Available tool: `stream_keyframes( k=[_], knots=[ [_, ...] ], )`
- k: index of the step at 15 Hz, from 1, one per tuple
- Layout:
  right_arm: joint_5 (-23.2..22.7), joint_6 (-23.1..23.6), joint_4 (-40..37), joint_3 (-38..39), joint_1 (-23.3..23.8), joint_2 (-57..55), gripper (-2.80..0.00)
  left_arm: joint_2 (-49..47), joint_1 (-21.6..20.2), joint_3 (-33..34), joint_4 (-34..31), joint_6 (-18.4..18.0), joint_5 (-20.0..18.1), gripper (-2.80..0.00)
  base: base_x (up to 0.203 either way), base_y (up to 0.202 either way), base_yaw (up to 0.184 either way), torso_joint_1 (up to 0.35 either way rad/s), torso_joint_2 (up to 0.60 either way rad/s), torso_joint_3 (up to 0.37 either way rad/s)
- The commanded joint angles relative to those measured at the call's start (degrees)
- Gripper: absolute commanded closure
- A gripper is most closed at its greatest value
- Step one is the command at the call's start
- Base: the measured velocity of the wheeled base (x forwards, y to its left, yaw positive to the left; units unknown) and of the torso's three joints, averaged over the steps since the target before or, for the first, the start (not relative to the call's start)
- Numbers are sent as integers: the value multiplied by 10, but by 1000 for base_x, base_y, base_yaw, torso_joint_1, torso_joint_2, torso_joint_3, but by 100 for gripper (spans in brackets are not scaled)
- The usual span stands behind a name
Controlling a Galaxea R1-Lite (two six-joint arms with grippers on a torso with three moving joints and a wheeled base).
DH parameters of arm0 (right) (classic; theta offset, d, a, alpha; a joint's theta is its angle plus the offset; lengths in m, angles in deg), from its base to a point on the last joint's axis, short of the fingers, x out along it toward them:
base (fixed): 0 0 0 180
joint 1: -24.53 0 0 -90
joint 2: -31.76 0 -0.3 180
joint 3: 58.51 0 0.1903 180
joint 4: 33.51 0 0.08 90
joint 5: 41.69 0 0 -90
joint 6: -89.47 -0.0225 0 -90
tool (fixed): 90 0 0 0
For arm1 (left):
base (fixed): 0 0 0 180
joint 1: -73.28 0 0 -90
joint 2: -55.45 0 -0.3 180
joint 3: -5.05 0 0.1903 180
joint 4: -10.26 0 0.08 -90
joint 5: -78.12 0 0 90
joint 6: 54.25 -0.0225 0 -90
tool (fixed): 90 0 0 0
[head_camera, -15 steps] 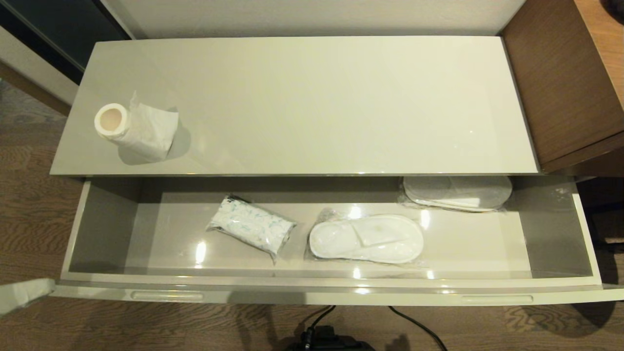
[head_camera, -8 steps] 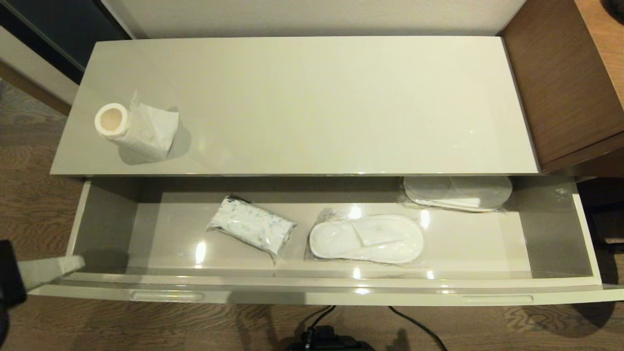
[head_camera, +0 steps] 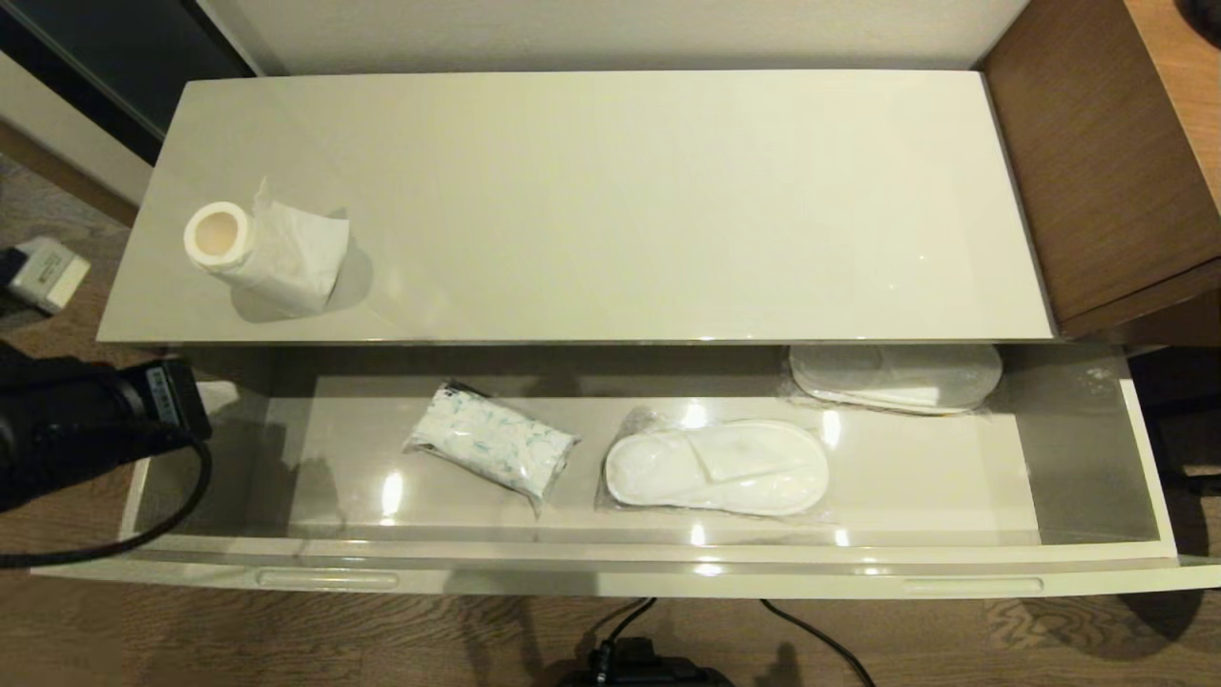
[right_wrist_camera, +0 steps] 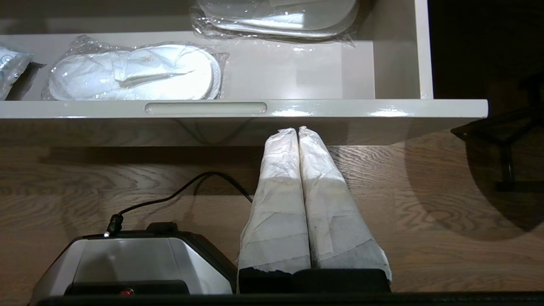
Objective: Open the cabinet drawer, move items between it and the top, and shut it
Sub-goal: Put the roll paper in the drawer
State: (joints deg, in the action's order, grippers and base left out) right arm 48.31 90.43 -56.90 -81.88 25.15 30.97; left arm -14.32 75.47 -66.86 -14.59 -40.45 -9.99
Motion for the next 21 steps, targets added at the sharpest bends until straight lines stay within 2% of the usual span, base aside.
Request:
stream_keyframes(
  k=[1,2,5,6,8,9,12,15,21],
  knots=[
    [0,0,0,1,0,-2,0,-34,0,-28,3,-6,6,-280,0,0,0,0,0,0],
    [0,0,0,1,0,-2,0,-39,-1,-47,4,-9,8,-280,0,0,0,0,0,0],
    [0,0,0,1,0,-2,0,-38,0,-44,13,-24,6,-280,0,0,0,0,0,0],
    [0,0,0,0,0,-2,0,-41,0,-32,36,-31,5,-280,0,0,0,0,0,0],
    [0,0,0,1,0,-2,0,-54,0,6,128,-40,3,-280,0,0,0,0,0,0],
    [0,1,0,0,0,-2,0,-59,1,9,140,-43,3,-280,0,0,0,0,0,0],
    [0,0,0,1,0,-2,0,-67,1,-2,145,-44,3,-280,0,0,0,0,0,0],
    [0,0,0,1,0,-2,0,-83,1,-9,191,-59,4,-280,0,0,0,0,0,0],
    [0,0,0,0,0,-2,0,-93,0,-30,199,-82,6,-280,0,0,0,0,0,0]
  ],
)
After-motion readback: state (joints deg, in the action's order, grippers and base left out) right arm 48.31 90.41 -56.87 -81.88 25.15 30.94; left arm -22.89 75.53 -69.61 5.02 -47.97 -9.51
